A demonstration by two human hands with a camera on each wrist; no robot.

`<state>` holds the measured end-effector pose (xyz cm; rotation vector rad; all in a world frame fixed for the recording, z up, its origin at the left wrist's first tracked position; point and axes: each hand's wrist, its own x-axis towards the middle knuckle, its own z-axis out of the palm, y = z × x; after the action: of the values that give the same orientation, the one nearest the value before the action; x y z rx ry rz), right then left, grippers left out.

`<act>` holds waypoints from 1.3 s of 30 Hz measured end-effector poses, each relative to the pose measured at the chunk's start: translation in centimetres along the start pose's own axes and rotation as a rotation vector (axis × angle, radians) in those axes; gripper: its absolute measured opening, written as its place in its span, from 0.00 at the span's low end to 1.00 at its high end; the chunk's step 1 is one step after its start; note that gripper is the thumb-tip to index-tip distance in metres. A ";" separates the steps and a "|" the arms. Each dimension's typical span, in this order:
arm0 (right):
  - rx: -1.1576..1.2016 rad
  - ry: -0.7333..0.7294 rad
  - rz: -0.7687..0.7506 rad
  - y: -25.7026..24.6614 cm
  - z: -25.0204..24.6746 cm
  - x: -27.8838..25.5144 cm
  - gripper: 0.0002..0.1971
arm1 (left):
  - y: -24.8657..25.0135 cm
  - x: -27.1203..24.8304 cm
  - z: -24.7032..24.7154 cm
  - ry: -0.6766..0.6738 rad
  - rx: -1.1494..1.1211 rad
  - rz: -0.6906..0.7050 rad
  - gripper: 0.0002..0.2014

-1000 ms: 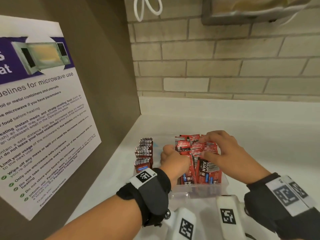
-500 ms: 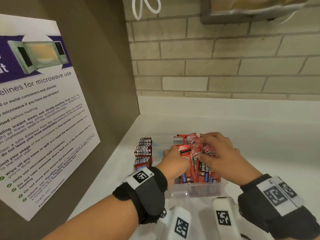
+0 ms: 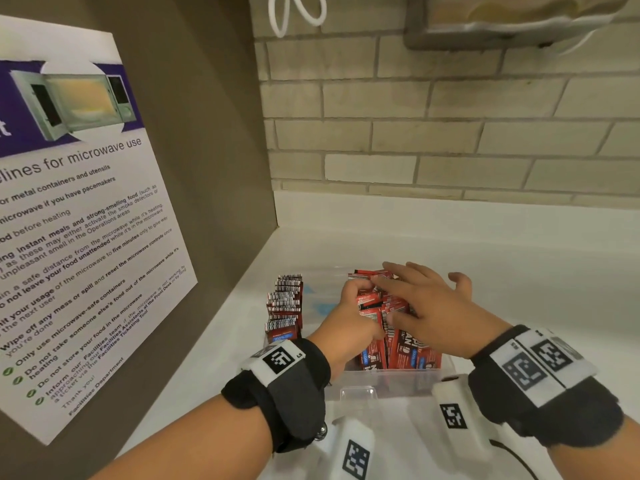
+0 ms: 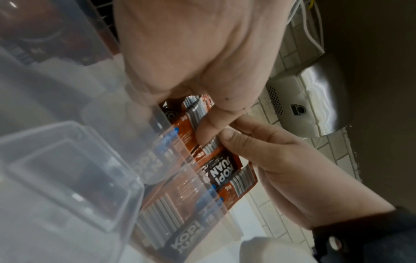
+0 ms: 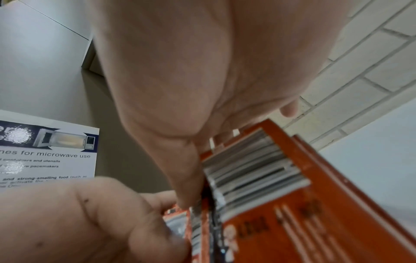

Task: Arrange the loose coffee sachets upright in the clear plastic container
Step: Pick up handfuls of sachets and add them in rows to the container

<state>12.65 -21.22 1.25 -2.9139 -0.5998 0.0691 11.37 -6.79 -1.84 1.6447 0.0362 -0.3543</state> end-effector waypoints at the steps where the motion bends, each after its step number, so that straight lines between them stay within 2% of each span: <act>1: -0.006 0.003 0.007 0.0 0.1 -0.1 0.29 | 0.0 0.1 0.0 -0.001 0.003 0.002 0.32; 7: 0.001 0.054 0.016 0.0 0.6 -0.7 0.30 | -0.6 0.6 0.0 0.063 -0.070 -0.038 0.30; 10: 0.035 0.092 0.041 0.0 0.5 -1.1 0.28 | -0.6 0.7 -0.3 0.055 -0.136 -0.061 0.22; 13: 0.036 0.116 0.065 0.1 0.6 -1.3 0.27 | -0.6 0.7 -0.4 0.037 -0.129 -0.073 0.20; 19: 0.041 0.157 0.082 0.4 0.8 -1.5 0.25 | -0.8 0.7 -0.1 0.088 -0.048 0.019 0.14; 24: 0.038 0.148 0.045 0.0 1.0 -1.5 0.30 | -0.8 0.5 0.0 0.119 -0.022 0.081 0.13; 32: 0.005 0.096 0.052 -0.3 1.3 -0.2 0.20 | -0.6 0.0 -0.2 0.139 0.031 0.142 0.16; 39: -0.031 0.127 0.120 -0.4 1.5 0.2 0.20 | 0.4 -1.2 -0.8 0.191 0.113 0.282 0.16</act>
<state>12.61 -20.56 -0.16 -2.9533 -0.4096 -0.1113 10.49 -5.83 -1.06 1.7635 -0.0731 0.0165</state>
